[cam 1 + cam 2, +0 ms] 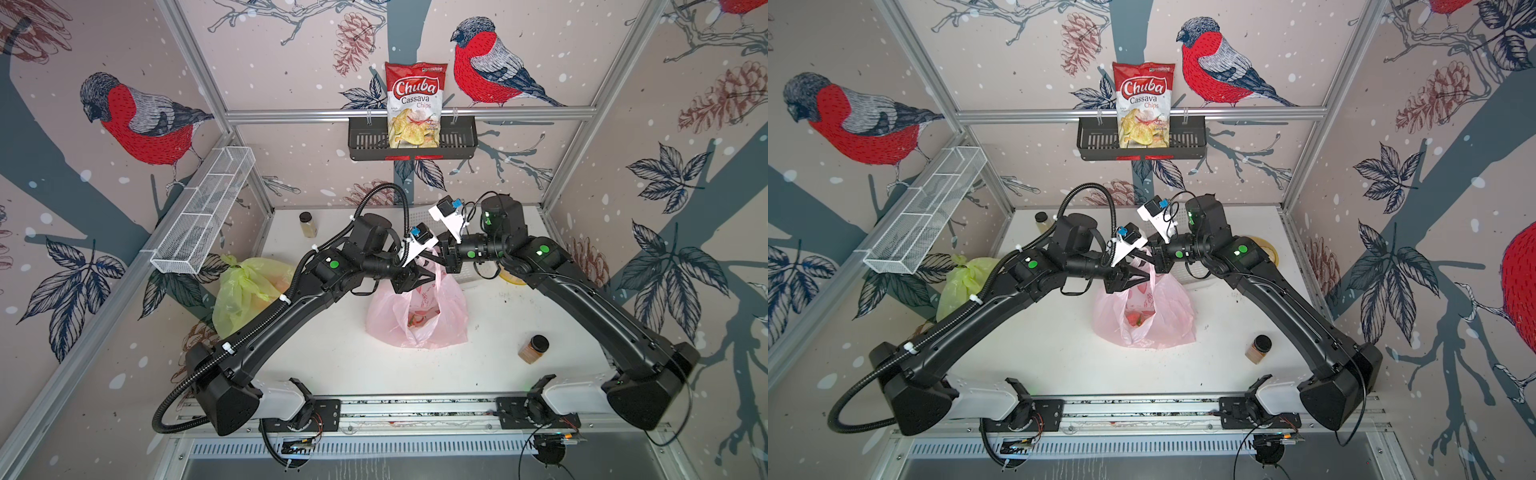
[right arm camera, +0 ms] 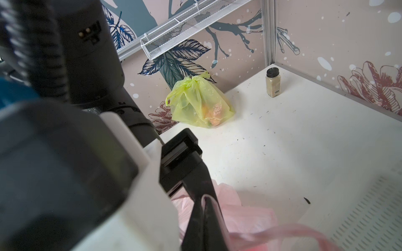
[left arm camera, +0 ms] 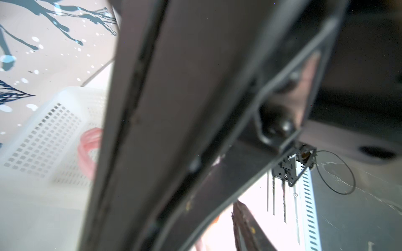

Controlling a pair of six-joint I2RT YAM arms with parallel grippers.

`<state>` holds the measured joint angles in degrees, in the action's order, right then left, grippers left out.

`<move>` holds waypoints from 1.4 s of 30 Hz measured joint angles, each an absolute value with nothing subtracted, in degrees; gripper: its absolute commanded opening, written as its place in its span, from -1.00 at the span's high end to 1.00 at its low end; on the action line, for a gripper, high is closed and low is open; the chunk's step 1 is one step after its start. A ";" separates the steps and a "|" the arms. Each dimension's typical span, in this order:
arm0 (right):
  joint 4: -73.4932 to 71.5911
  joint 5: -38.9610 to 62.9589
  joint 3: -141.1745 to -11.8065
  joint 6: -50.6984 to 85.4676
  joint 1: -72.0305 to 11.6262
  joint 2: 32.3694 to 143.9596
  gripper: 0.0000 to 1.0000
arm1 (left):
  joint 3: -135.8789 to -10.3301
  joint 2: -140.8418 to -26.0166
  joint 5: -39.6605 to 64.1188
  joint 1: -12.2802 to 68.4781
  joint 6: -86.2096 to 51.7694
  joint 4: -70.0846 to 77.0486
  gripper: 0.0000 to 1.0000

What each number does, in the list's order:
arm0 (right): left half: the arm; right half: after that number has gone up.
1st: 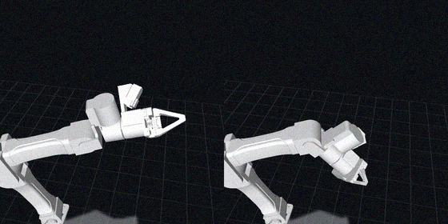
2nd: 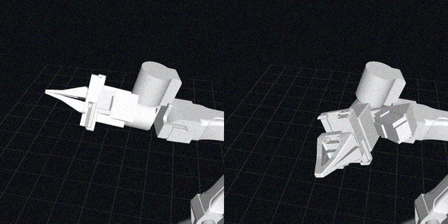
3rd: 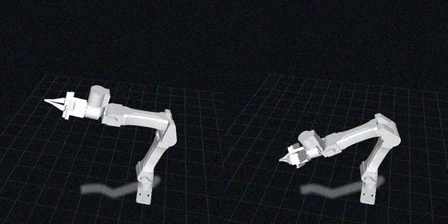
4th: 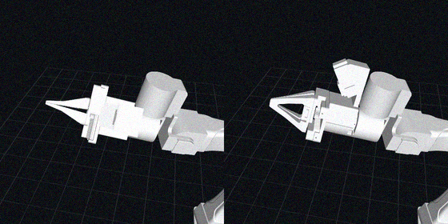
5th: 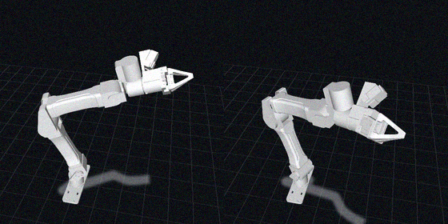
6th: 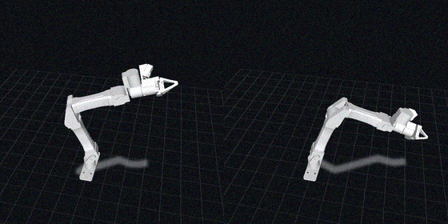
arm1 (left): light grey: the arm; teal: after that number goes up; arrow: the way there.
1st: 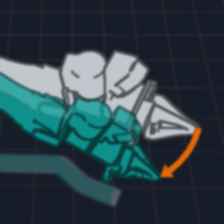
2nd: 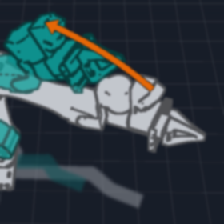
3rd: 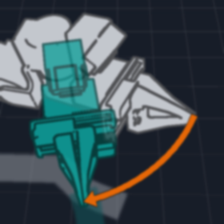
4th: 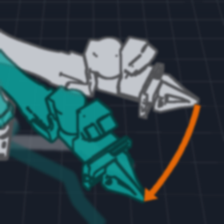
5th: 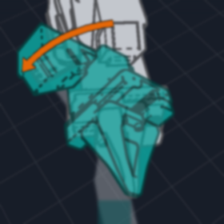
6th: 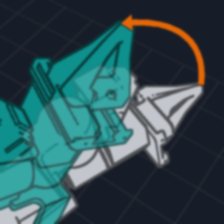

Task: Place the peach into a plastic bag & tie a knot
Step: Cross the plastic bag at the center of the board.

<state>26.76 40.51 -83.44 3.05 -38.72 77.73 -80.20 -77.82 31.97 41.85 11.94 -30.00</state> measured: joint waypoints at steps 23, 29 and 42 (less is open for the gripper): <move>19.57 44.14 -79.83 7.68 -38.96 77.47 1.00 | -73.65 -74.96 45.32 36.18 5.56 -19.09 -0.05; 14.96 46.72 -78.06 12.40 -40.10 77.17 1.00 | -70.61 -73.41 44.93 36.18 2.61 -12.21 -0.04; 9.78 48.40 -76.79 17.52 -40.05 77.28 1.00 | -65.36 -71.92 44.03 36.60 -2.61 -4.56 0.78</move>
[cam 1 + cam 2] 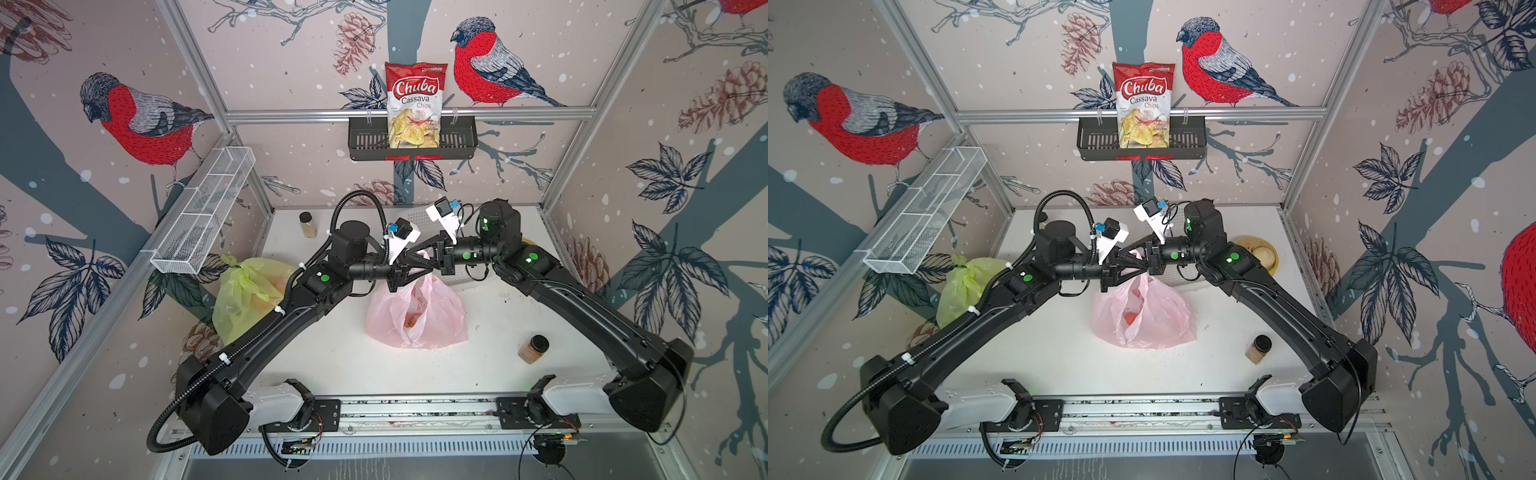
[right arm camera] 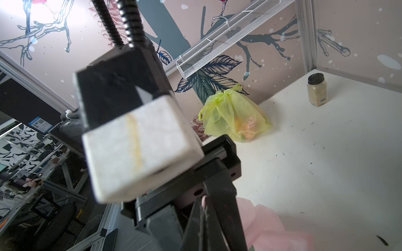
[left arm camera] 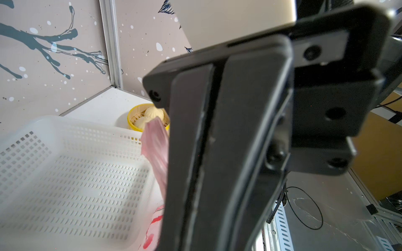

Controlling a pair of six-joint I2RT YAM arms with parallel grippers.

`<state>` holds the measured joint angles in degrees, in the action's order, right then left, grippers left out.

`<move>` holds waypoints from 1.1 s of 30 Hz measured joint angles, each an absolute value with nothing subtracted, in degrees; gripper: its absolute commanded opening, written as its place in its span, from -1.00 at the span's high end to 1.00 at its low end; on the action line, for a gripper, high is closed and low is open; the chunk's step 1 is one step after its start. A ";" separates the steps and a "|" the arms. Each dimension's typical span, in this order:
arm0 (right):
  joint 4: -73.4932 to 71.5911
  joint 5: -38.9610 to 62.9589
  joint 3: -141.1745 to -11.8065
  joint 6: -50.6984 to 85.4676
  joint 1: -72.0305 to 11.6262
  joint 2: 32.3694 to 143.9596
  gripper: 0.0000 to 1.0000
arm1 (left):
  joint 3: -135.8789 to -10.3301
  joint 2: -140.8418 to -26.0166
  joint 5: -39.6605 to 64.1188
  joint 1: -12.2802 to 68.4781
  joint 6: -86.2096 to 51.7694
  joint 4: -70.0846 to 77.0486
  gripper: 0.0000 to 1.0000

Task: Place the peach into a plastic bag & tie a knot
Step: Cross the plastic bag at the center of the board.

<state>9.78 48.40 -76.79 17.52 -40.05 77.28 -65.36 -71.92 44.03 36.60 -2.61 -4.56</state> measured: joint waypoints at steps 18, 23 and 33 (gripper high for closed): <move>14.87 34.06 -75.92 19.73 -31.33 66.41 -0.54 | -62.33 -70.74 43.44 36.93 -3.95 0.62 1.00; 15.49 31.38 -73.78 23.27 -31.68 68.27 -0.53 | -62.72 -70.91 43.46 36.93 -3.86 0.58 1.00; 14.11 30.96 -72.49 26.92 -36.29 70.24 -0.19 | -63.26 -71.66 43.55 36.93 -2.90 0.47 1.00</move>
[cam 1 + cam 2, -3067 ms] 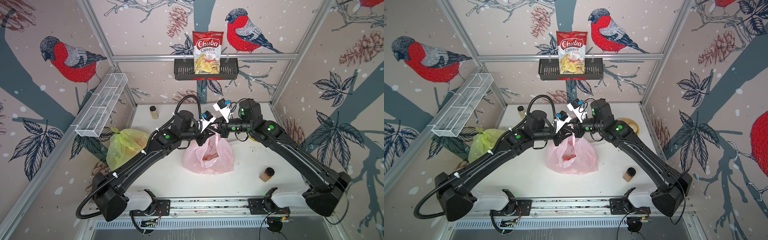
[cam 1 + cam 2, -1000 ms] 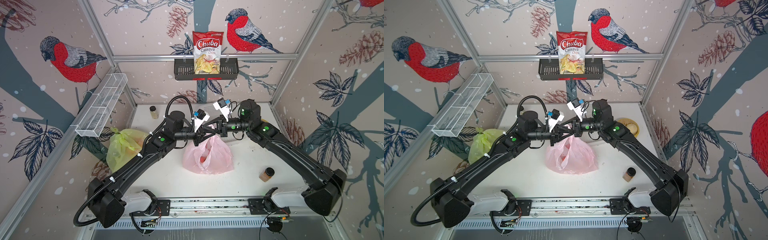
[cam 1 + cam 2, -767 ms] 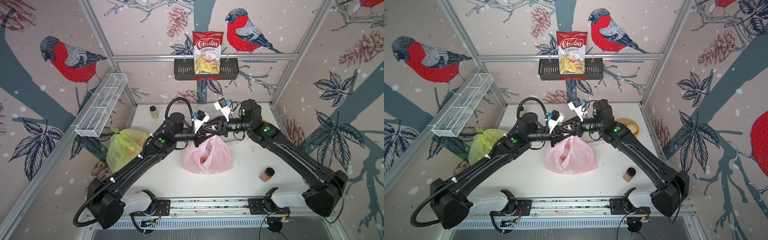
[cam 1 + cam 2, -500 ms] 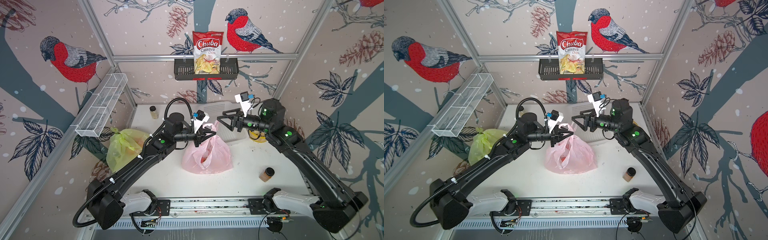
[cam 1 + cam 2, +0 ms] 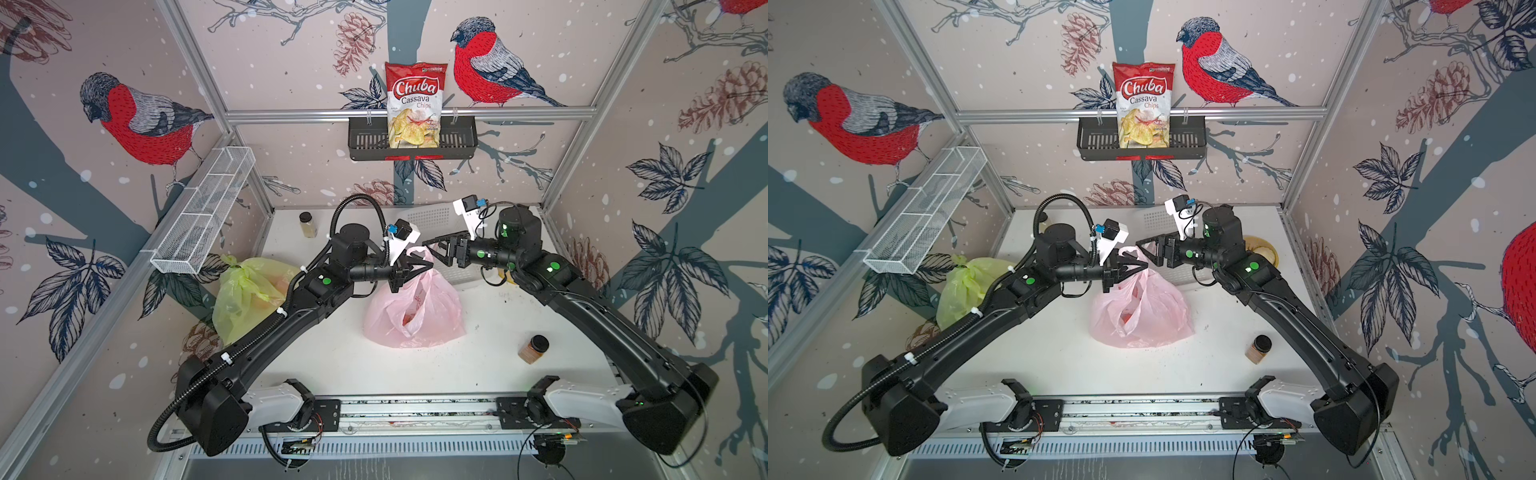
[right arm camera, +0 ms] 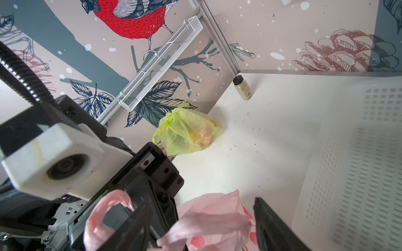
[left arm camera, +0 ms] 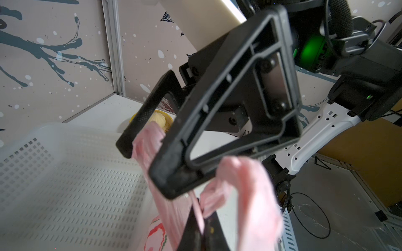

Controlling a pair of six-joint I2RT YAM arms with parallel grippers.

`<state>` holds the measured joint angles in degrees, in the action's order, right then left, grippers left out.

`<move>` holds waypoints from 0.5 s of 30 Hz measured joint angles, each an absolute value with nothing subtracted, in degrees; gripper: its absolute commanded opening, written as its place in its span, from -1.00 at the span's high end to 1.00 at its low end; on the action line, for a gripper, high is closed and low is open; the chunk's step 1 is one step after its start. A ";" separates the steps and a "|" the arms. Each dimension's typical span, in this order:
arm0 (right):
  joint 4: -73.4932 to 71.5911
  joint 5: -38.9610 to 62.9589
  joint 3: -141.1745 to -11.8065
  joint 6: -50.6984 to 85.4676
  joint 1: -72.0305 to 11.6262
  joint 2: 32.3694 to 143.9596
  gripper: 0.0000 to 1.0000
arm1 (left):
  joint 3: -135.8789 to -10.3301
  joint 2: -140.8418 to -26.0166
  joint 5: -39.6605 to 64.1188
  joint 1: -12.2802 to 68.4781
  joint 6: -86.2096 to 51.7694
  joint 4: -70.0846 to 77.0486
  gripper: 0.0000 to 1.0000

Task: Place the peach into a plastic bag & tie a knot
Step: Cross the plastic bag at the center of the board.

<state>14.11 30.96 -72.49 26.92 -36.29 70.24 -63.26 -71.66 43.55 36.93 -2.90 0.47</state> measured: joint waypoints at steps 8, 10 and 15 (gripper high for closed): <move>13.34 32.03 -72.58 27.16 -36.47 71.46 0.97 | -63.26 -71.94 43.35 36.93 -2.96 0.38 1.00; 13.30 32.27 -72.88 27.31 -36.45 71.59 1.00 | -63.24 -72.01 42.83 36.93 -2.85 -0.05 0.93; 13.21 32.88 -74.17 27.31 -36.51 71.61 1.00 | -62.61 -72.10 40.73 36.93 -2.92 -0.54 0.81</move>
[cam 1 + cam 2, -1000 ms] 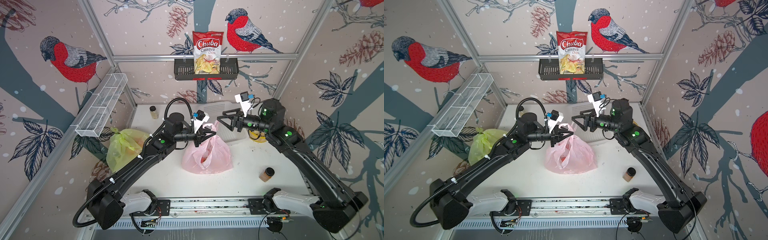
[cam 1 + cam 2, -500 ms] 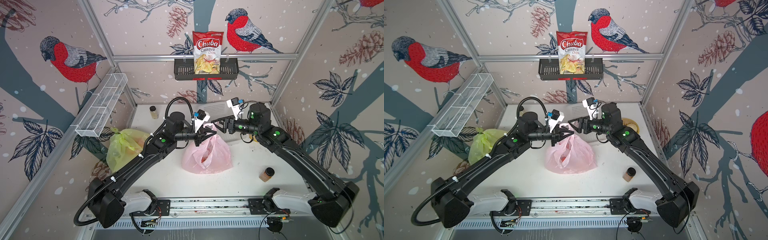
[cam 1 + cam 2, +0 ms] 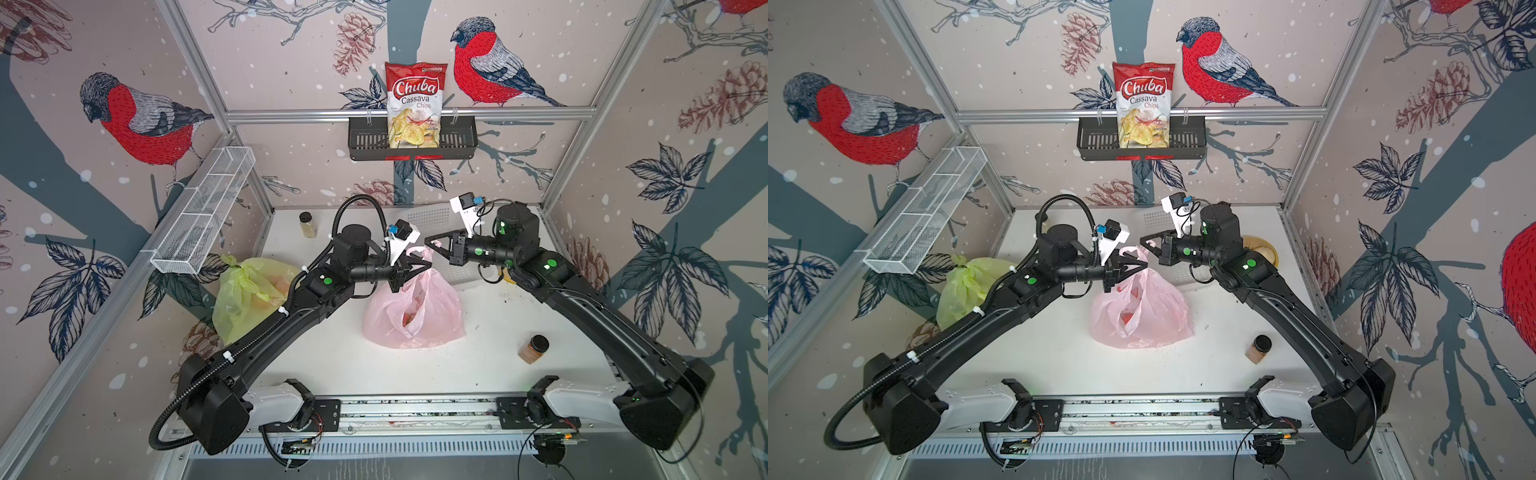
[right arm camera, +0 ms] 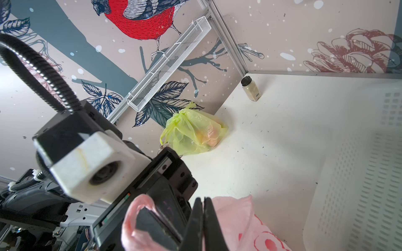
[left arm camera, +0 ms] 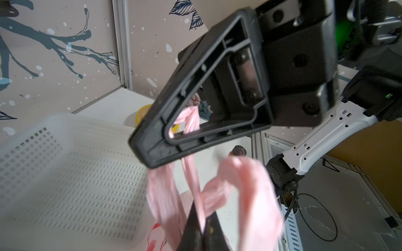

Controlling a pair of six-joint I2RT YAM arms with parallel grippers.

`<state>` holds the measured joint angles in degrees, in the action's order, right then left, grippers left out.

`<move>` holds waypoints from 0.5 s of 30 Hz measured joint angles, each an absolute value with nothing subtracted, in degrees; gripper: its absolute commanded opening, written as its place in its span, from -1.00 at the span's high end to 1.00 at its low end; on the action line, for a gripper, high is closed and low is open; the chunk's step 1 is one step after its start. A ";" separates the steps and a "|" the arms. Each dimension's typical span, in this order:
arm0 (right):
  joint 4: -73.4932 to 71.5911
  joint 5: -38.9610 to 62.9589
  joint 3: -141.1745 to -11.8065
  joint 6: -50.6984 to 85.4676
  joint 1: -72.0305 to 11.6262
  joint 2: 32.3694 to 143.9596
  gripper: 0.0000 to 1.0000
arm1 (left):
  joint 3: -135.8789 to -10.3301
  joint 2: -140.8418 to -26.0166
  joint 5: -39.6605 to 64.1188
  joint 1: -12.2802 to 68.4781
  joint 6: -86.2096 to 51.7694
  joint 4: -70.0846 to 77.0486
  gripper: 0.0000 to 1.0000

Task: Place the peach into a plastic bag & tie a knot
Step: Cross the plastic bag at the center of the board.

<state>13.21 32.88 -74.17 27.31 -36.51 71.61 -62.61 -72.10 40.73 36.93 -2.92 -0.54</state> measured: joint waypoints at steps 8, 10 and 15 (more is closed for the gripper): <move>12.99 32.84 -74.98 27.24 -36.45 70.74 1.00 | -61.10 -72.93 39.53 36.93 -2.96 -0.49 0.81; 13.37 32.71 -74.98 27.07 -36.45 70.13 1.00 | -60.80 -72.93 39.55 36.93 -2.98 -0.27 0.82; 14.22 31.55 -74.74 26.85 -36.40 68.55 1.00 | -59.90 -72.90 39.62 36.93 -3.11 0.30 0.86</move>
<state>14.22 31.55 -74.74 26.85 -36.40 68.55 -59.90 -72.90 39.62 36.93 -3.11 0.30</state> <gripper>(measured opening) 0.050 0.082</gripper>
